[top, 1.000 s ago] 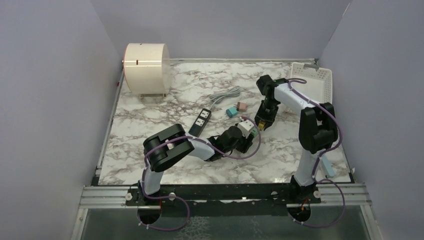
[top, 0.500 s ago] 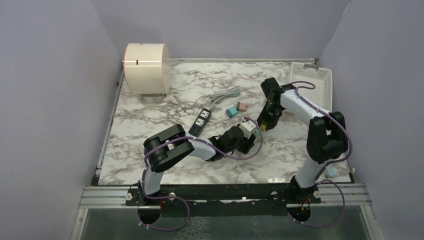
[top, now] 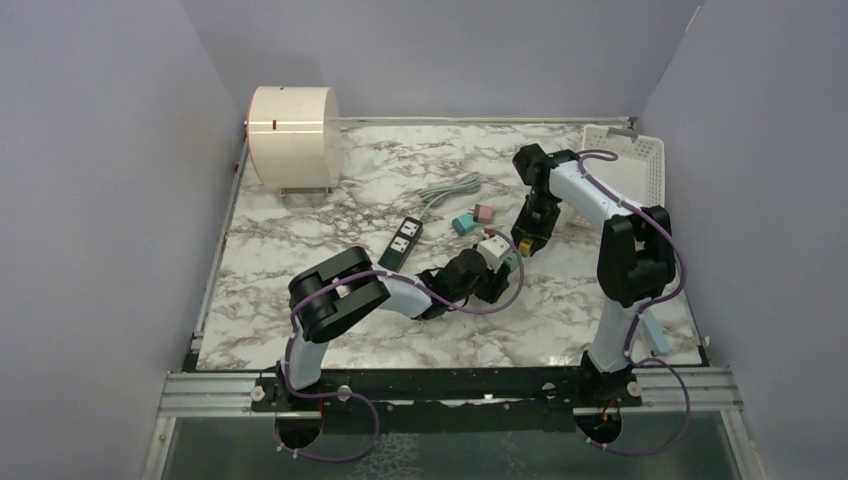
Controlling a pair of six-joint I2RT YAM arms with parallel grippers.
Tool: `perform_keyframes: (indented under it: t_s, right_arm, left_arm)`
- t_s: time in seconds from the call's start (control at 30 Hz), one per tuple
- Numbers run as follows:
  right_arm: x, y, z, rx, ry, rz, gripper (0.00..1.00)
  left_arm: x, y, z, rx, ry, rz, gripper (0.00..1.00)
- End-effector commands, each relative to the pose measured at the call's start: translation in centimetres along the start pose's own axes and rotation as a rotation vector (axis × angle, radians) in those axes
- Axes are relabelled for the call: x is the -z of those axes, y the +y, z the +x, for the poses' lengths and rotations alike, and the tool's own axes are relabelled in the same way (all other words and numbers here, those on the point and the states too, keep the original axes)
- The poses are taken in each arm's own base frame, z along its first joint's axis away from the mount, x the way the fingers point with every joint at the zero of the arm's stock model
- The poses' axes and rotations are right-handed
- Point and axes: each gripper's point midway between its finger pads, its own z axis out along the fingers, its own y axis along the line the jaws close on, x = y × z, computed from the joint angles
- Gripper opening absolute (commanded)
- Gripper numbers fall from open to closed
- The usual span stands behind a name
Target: Pull the plug off the socket
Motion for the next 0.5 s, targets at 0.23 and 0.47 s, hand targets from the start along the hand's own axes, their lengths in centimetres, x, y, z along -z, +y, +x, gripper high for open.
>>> perform_keyframes:
  t_s: [0.23,0.47]
  right_arm:
    - [5.2,1.8,-2.2,0.070,-0.159,-0.211,0.01]
    - [8.1,0.6,-1.9,0.021,-0.301,-0.305,0.01]
  left_arm:
    - [2.1,0.3,10.7,-0.017,0.346,0.025,0.00]
    - [2.2,0.6,10.8,0.002,0.351,0.026,0.00]
